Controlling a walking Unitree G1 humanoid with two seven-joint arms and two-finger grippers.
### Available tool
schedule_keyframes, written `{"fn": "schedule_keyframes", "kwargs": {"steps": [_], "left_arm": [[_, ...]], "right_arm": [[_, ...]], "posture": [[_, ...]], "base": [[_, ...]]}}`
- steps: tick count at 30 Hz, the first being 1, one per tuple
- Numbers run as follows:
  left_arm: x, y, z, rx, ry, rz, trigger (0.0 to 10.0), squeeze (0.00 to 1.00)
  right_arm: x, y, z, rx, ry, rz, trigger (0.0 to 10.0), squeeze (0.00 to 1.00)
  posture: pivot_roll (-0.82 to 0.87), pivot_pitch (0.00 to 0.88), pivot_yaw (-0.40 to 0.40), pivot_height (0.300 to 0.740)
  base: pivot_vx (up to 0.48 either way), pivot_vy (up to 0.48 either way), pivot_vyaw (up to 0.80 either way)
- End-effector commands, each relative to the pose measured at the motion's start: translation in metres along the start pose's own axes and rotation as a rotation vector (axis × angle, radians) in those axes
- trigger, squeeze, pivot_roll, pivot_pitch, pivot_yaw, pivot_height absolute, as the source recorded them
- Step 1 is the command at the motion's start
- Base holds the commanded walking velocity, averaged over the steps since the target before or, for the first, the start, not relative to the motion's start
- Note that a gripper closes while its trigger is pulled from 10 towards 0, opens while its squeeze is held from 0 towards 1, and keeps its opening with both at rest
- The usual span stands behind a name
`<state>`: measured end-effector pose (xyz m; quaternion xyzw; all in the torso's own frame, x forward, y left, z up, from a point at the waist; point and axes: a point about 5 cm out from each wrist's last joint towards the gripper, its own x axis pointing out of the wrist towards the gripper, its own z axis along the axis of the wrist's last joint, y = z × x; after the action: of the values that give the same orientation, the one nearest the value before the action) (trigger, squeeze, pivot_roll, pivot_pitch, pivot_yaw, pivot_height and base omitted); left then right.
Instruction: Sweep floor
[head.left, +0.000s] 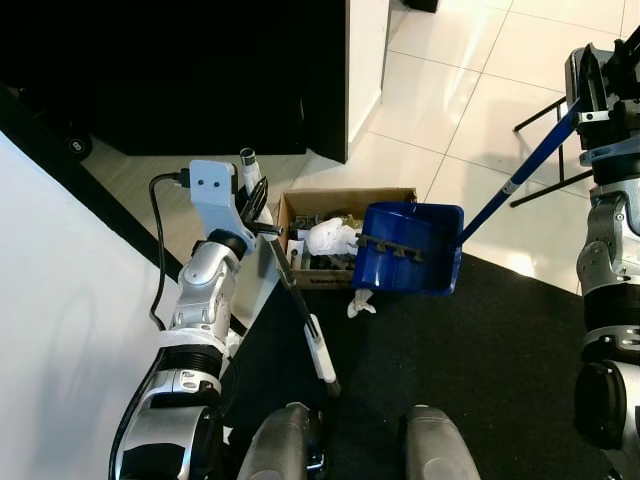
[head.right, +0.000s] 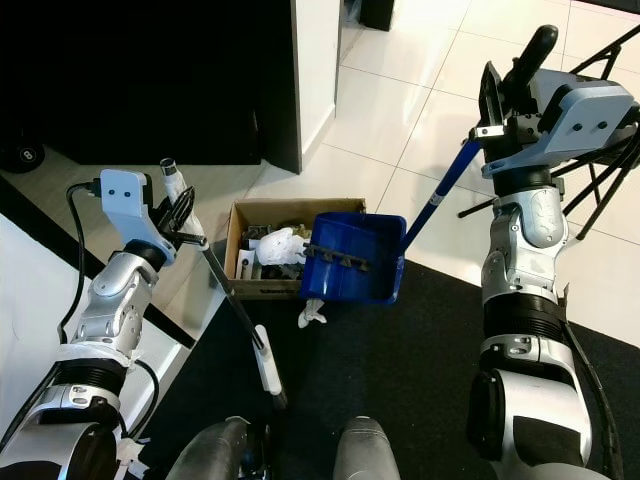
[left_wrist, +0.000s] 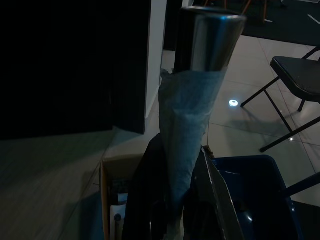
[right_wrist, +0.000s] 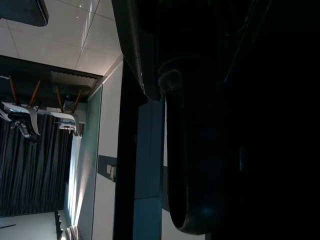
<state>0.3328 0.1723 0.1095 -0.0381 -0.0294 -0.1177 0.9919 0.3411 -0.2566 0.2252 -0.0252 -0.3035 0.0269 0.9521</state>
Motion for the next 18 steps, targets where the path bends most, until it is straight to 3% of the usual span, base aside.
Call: {"fn": "schedule_keyframes", "kwargs": {"steps": [1,10,18], "left_arm": [[-0.0013,-0.0024,0.0003,-0.015,-0.008,-0.007,10.0,0.00],[-0.0018,-0.0028,0.0008,-0.019,-0.013,-0.009,10.0,0.00],[-0.0039,-0.0025,0.0013,-0.023,-0.033,0.001,10.0,0.00]], "right_arm": [[0.0053,0.0009,0.0083,-0.004,-0.059,-0.002,10.0,0.00],[0.0055,0.0015,0.0083,-0.003,-0.060,-0.001,10.0,0.00],[0.0031,0.0055,0.0049,0.007,-0.045,0.009,10.0,0.00]], "posture": [[-0.02,0.054,0.035,0.740],[-0.02,0.056,0.034,0.740],[-0.02,0.055,0.033,0.740]], "base": [[0.480,0.000,0.00],[0.480,0.000,0.00],[0.000,0.000,0.00]]}}
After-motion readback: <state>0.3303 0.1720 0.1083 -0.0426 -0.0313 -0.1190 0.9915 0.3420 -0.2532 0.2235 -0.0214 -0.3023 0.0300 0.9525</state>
